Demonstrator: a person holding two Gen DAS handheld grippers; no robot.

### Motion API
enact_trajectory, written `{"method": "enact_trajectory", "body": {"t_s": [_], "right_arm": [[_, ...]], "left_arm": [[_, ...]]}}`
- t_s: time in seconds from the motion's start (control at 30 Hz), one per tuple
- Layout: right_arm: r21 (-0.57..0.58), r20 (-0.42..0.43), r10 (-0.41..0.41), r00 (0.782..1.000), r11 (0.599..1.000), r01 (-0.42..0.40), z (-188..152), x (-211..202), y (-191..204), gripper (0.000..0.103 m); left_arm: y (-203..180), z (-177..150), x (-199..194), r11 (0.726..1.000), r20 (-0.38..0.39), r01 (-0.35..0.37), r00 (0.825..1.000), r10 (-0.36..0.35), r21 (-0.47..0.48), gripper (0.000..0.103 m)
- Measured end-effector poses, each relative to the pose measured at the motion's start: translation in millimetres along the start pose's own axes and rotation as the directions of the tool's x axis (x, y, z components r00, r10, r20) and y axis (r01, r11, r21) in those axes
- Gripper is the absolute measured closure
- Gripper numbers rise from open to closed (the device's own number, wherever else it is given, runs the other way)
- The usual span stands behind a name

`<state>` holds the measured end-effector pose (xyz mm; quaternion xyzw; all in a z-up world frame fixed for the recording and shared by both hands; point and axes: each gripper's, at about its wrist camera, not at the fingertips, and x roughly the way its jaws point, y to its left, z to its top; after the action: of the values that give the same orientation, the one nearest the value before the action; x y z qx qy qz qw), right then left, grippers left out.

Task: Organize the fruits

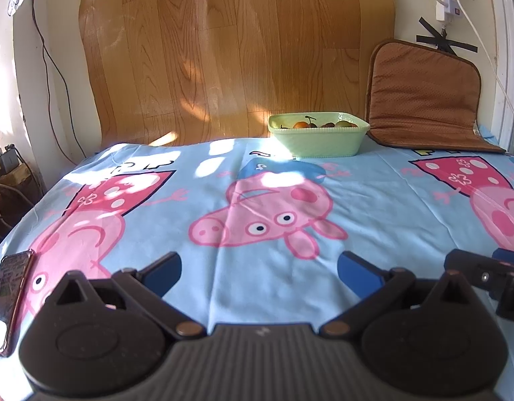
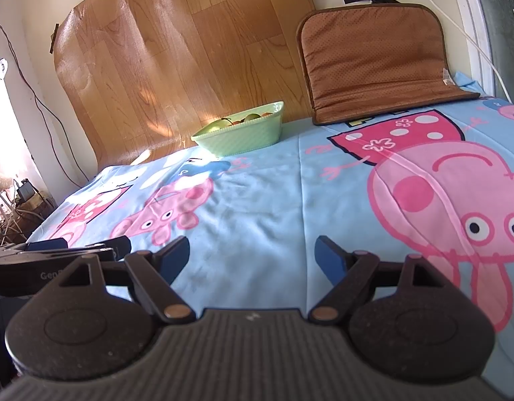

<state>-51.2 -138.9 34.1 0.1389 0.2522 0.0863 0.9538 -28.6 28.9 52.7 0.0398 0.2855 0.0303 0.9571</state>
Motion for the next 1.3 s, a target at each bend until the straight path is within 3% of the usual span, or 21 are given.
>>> {"method": "enact_trajectory", "body": {"t_s": [0.63, 1.3], "right_arm": [[0.000, 0.001, 0.002, 1.000, 1.000, -0.002, 0.6, -0.6, 0.4, 0.019], [0.009, 0.004, -0.005, 1.000, 1.000, 0.005, -0.8, -1.3, -1.2, 0.019]], "left_arm": [[-3.8, 1.0, -6.1, 0.997, 0.049, -0.075, 0.996, 0.073, 0.035, 0.000], [-3.3, -2.4, -1.2, 0.998, 0.012, -0.052, 0.999, 0.051, 0.032, 0.000]]}}
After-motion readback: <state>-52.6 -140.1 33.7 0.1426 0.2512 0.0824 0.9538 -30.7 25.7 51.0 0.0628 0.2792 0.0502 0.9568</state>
